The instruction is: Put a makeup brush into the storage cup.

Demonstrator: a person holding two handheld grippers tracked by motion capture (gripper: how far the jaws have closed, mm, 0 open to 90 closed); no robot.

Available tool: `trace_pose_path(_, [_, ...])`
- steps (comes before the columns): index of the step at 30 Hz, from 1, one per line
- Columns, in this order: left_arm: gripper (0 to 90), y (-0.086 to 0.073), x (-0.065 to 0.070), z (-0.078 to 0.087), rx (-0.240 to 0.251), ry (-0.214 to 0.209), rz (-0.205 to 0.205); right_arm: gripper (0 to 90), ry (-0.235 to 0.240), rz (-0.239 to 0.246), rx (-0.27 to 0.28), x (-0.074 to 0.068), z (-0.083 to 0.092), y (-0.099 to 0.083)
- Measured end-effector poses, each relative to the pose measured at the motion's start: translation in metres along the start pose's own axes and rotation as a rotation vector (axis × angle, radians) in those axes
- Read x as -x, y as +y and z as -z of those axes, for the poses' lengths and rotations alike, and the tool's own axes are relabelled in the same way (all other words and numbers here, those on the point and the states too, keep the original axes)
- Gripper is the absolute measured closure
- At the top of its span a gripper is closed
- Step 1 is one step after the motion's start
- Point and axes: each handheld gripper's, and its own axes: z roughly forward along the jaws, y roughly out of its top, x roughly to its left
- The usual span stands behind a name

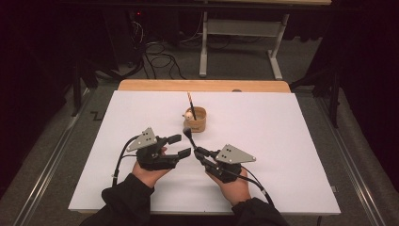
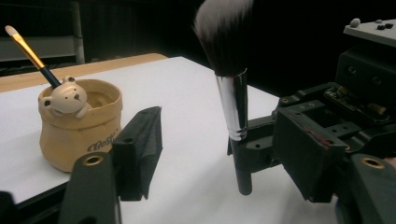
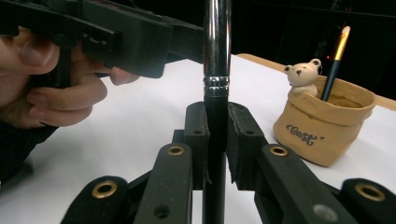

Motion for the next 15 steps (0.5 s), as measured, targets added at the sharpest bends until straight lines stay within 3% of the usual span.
trace_pose_path(15, [49.5,-0.0021,-0.0010,-0.0024,0.000,-0.026,0.025,81.0,0.023,0.015,-0.001,-0.0067,-0.0046,-0.0005])
